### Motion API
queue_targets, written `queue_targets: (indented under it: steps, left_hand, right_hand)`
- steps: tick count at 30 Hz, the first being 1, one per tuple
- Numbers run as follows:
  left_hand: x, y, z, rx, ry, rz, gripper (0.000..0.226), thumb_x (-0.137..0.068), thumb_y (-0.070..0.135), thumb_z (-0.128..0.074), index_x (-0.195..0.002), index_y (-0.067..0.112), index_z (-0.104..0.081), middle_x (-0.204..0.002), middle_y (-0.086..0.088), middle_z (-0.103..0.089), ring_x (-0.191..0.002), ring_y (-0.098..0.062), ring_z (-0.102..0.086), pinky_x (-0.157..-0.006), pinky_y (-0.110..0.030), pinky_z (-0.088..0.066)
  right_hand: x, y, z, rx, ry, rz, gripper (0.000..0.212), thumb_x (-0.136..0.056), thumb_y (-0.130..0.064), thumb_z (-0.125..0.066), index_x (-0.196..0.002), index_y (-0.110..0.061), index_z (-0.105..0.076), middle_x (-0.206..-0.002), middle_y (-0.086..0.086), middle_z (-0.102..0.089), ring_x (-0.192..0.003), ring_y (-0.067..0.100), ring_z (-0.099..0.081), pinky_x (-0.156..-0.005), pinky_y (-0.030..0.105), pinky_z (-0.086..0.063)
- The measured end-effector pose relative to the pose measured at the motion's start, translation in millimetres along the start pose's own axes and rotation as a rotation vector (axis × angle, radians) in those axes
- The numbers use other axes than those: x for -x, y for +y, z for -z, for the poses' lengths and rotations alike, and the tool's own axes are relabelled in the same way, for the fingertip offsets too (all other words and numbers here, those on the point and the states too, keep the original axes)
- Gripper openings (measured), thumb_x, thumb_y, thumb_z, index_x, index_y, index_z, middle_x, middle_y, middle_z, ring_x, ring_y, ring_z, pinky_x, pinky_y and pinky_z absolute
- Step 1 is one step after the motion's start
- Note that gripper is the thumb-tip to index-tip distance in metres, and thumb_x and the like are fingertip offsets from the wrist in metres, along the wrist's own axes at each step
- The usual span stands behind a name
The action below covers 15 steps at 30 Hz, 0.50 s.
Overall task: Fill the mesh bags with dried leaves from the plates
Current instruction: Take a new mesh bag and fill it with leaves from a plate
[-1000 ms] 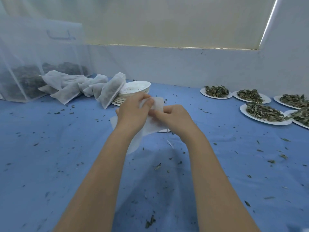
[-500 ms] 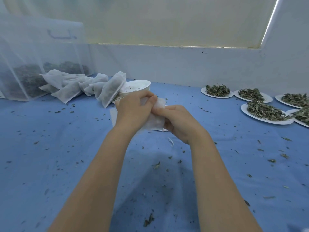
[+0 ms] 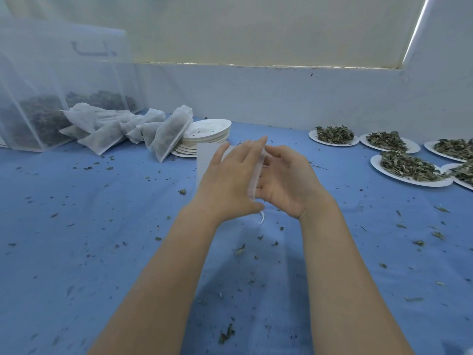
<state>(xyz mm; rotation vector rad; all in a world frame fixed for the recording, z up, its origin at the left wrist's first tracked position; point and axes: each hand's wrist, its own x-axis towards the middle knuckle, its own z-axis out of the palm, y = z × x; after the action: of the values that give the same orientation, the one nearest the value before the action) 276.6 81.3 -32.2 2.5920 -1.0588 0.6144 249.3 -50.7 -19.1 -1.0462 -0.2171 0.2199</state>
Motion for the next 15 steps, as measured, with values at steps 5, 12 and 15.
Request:
queue_targets:
  steps: [5,12,15]
  left_hand:
    - [3,-5,-2,-0.035,0.122,-0.054,0.095,-0.063,-0.001,-0.058,-0.147,0.015,-0.018,-0.137,0.000,-0.041,-0.130,-0.017,-0.033,-0.115,-0.028,-0.007]
    - [5,9,-12,-0.027,0.182,-0.102,0.078,-0.058,0.004,-0.071,-0.132,0.001,-0.046,-0.118,-0.013,-0.057,-0.108,-0.033,-0.053,-0.097,-0.038,-0.037]
    - [8,7,-12,-0.066,0.286,-0.065,0.060,-0.053,-0.006,-0.068,-0.113,-0.004,-0.059,-0.096,-0.017,-0.062,-0.083,-0.037,-0.060,-0.075,-0.041,-0.050]
  right_hand:
    - [16,-15,23,0.039,-0.066,-0.102,0.075,-0.085,-0.062,-0.040,-0.121,0.001,-0.056,-0.119,0.018,-0.063,-0.109,0.032,-0.062,-0.086,0.043,-0.054]
    - [12,-10,15,-0.001,-0.180,-0.169,0.093,-0.084,-0.075,-0.028,-0.126,0.003,-0.053,-0.131,0.019,-0.055,-0.122,0.030,-0.053,-0.103,0.042,-0.042]
    - [7,-7,3,0.012,-0.212,-0.174,0.086,-0.086,-0.071,-0.026,-0.121,0.001,-0.057,-0.117,0.013,-0.065,-0.111,0.024,-0.061,-0.093,0.034,-0.051]
